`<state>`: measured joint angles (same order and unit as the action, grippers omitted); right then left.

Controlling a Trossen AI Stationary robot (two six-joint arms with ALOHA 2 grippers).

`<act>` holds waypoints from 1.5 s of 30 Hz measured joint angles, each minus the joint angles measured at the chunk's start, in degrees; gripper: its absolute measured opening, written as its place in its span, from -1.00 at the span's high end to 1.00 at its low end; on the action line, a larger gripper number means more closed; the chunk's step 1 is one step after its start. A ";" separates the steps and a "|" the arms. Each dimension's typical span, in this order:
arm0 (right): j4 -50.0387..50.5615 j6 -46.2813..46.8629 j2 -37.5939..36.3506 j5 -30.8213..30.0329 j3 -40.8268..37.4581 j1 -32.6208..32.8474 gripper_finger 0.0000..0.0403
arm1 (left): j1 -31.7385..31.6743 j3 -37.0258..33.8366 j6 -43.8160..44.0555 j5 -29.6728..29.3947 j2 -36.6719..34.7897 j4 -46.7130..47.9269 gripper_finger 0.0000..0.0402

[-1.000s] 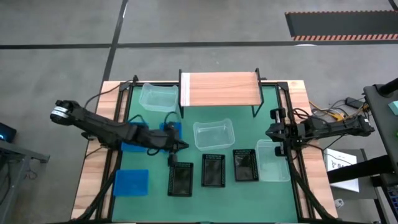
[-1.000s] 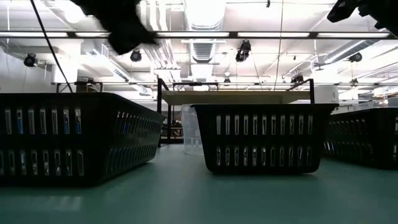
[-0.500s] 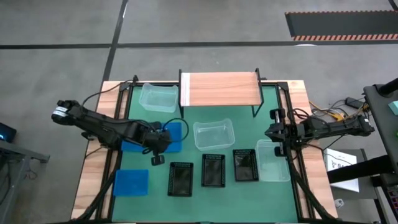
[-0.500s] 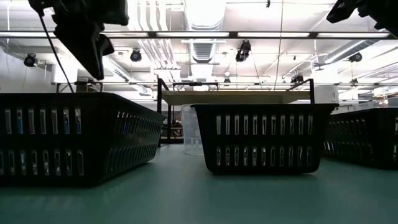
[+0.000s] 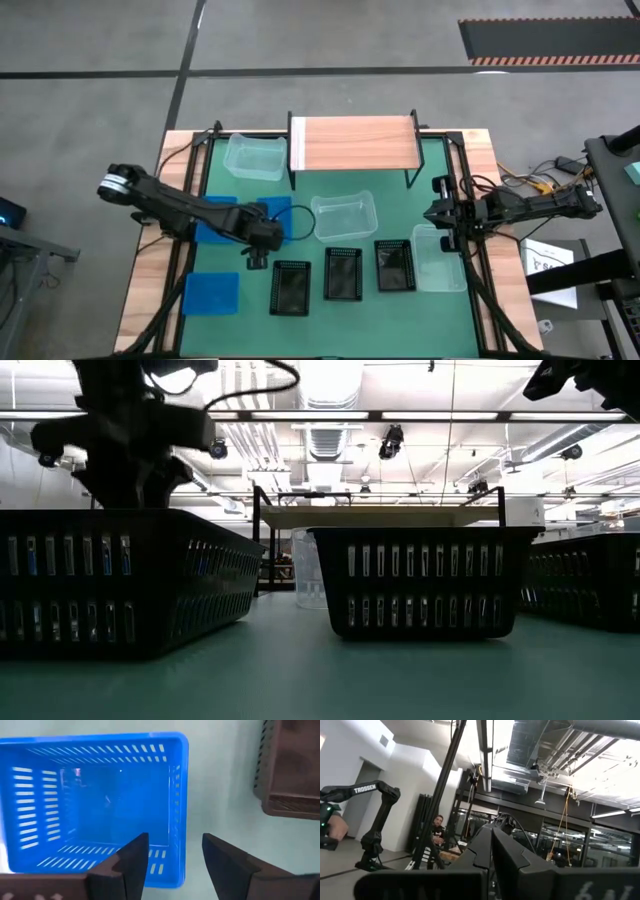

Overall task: Stack baskets on shelf by color
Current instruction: Put the top right blue bin on the shelf

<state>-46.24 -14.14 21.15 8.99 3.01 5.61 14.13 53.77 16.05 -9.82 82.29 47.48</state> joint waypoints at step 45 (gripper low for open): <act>1.04 1.74 -0.04 0.00 0.00 0.00 0.96 | -2.99 38.35 -26.11 -7.48 2.14 -6.44 1.00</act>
<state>-45.20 -12.40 21.10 8.99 3.01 5.61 11.14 92.12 -10.07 -17.30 84.42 41.05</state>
